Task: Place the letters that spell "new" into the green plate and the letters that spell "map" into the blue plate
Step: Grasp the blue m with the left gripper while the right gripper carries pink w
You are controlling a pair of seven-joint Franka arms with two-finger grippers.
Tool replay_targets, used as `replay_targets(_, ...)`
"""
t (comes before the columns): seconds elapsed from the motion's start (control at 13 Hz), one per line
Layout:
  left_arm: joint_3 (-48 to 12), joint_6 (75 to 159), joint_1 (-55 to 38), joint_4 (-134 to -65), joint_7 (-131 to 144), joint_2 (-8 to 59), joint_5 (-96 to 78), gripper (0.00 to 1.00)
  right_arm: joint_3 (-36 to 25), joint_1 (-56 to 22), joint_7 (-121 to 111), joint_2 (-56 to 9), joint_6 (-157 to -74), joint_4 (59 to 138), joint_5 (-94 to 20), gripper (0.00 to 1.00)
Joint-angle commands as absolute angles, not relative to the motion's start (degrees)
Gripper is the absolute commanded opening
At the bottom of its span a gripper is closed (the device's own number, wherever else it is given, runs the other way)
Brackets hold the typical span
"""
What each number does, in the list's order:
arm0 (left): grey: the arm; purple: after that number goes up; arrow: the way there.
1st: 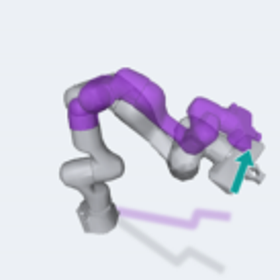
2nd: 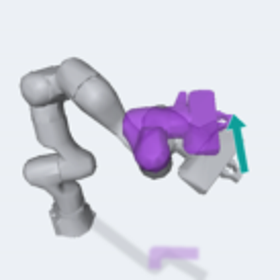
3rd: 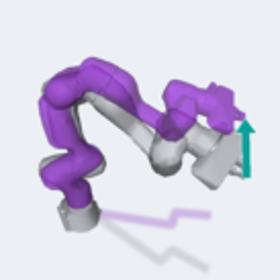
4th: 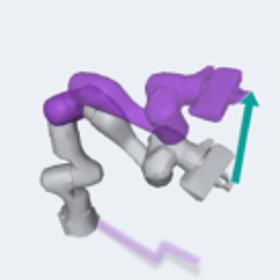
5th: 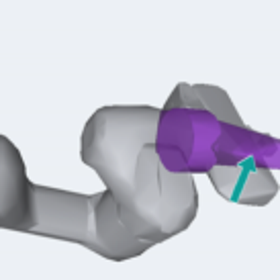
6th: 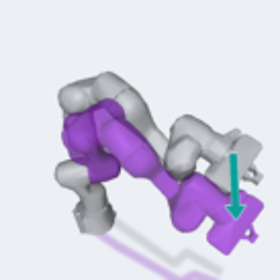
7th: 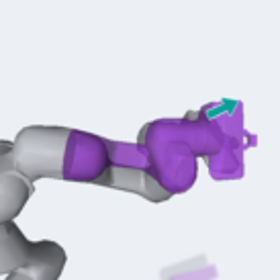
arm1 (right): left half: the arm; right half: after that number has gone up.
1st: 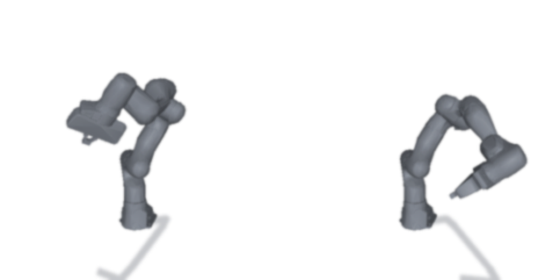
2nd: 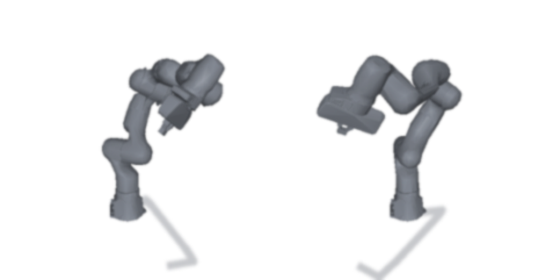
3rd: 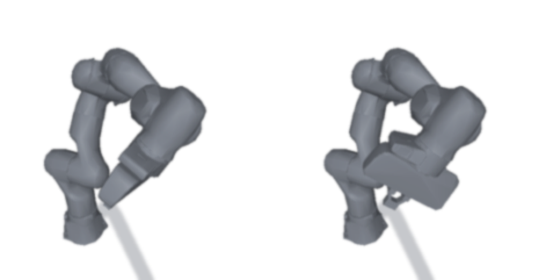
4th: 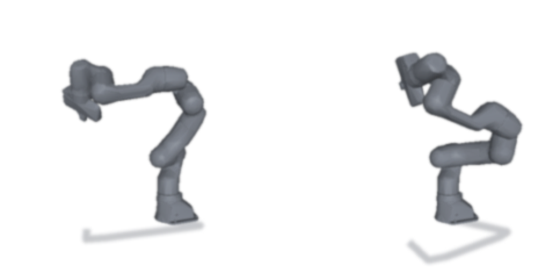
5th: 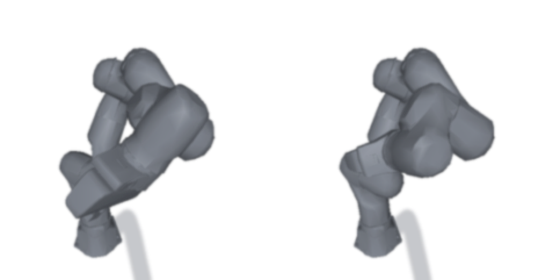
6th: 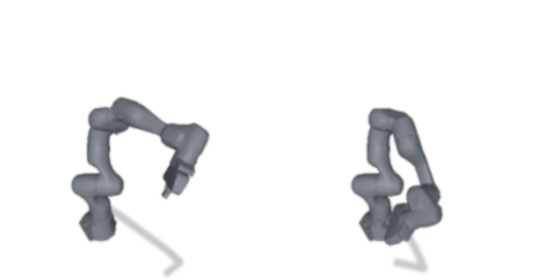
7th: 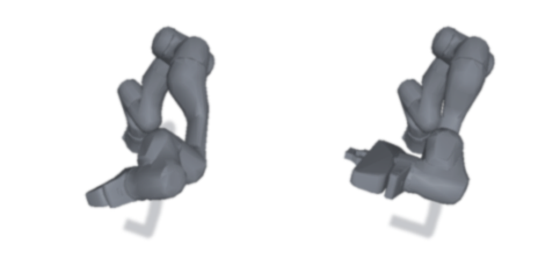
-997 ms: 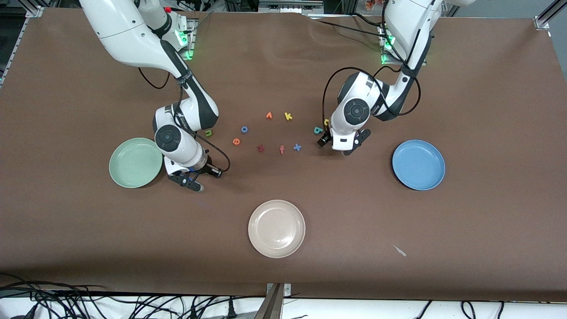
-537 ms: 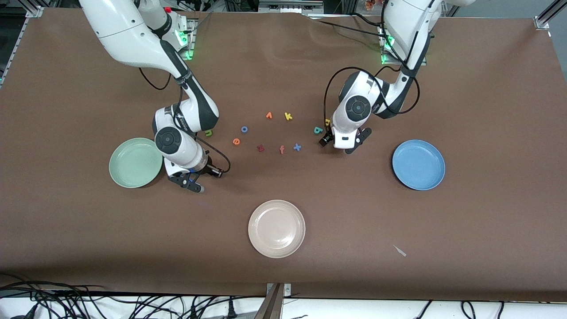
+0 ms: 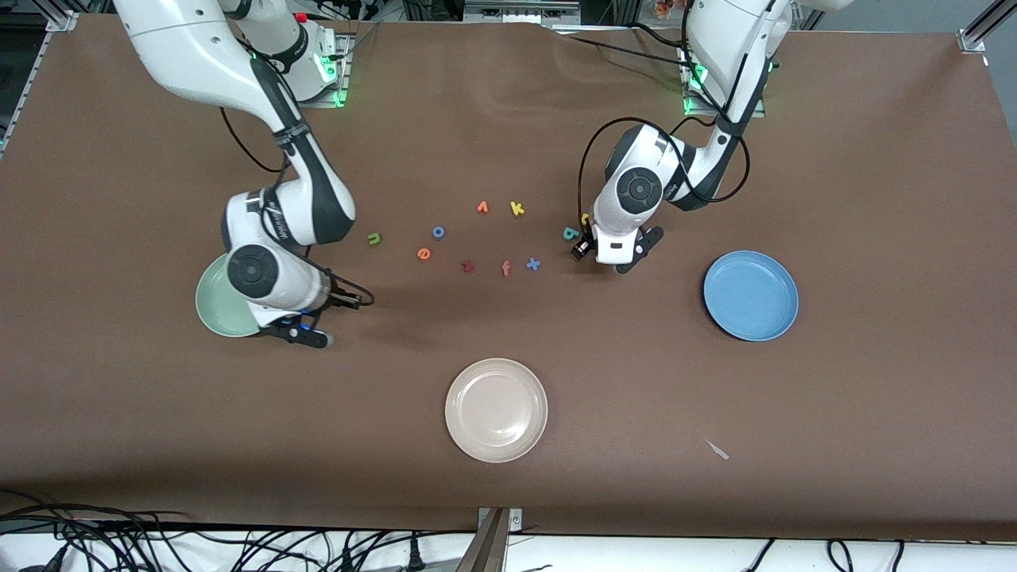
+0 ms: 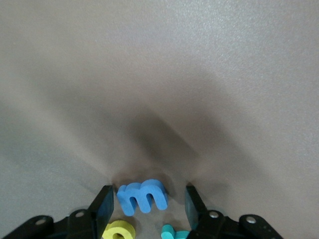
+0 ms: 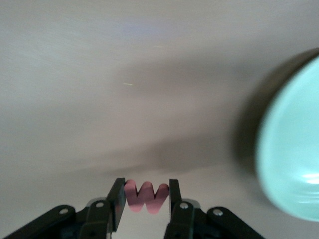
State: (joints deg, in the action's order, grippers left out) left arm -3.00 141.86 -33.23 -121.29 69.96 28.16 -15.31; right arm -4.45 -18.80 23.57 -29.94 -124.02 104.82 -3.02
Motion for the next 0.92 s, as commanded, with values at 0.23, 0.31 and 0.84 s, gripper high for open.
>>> replay_targets(0.23, -2.81, 142.03, -33.84, -122.78, 70.4, 27.33, -16.96, 0.53, -14.48, -18.72, 3.55, -18.37, -129.55, 122.51, -2.72, 0.02)
replay_targets(0.31, -2.81, 141.77, -33.84, -122.78, 70.4, 27.33, -16.96, 0.49, -15.89, -18.63, 2.38, -18.98, -129.72, 122.52, -2.72, 0.02)
replay_targets(0.84, -2.81, 140.72, -32.96, -122.26, 69.26, 24.54, -16.88, 0.31, -16.35, -18.72, 3.6, -18.82, -128.68, 121.73, -3.95, 1.0)
